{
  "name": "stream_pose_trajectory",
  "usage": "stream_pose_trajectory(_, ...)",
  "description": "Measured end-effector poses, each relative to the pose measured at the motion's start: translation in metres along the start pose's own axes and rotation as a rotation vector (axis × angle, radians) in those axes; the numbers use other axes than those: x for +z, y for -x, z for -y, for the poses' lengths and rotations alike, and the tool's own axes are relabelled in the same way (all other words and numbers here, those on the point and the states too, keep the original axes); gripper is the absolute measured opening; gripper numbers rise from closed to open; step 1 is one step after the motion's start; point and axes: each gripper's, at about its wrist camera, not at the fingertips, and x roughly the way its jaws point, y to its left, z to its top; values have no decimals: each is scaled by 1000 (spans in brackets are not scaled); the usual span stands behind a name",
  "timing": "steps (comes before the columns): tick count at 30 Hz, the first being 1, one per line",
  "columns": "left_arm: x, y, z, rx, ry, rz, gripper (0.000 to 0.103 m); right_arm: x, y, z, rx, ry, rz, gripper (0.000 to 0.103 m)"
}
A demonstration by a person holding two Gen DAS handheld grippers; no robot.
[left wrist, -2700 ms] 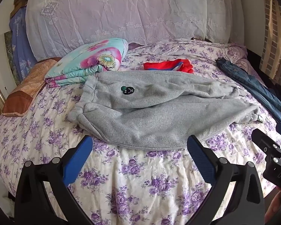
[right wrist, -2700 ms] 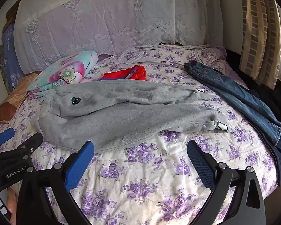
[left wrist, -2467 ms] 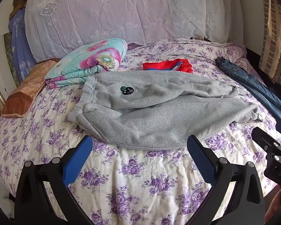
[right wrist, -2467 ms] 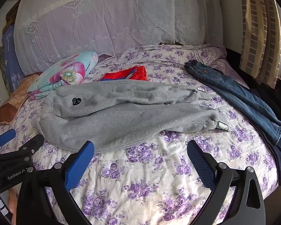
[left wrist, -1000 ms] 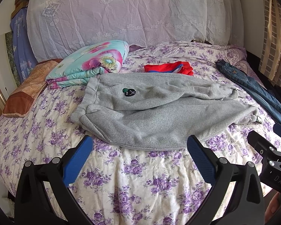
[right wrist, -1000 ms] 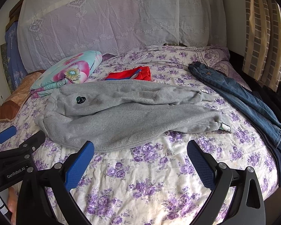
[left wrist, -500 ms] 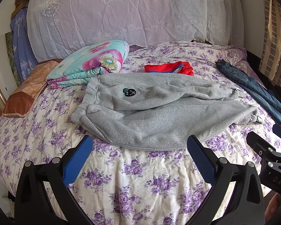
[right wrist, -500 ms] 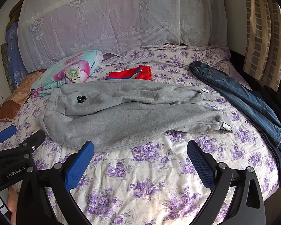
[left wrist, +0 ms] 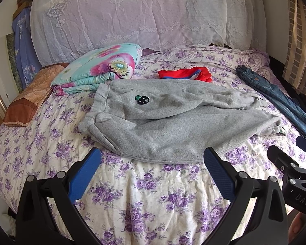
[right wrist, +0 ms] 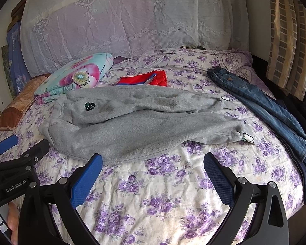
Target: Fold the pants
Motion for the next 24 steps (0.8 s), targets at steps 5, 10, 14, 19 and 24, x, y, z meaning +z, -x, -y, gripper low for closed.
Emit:
stream_pose_trajectory(5,0,0,0,-1,-1,0,98,-2,-1,-2,0,3,1,100)
stream_pose_trajectory(10,0,0,0,-1,0,0,98,-3,-1,-3,0,4,0,100)
stream_pose_trajectory(14,0,1,-3,0,4,-3,98,-3,-1,-4,0,4,-1,100)
stream_pose_trajectory(19,-1,1,-9,0,8,-13,98,-4,-5,-7,2,7,-8,100)
stream_pose_trajectory(24,-5,-21,-6,-13,7,-59,98,-7,-14,-3,5,7,-26,100)
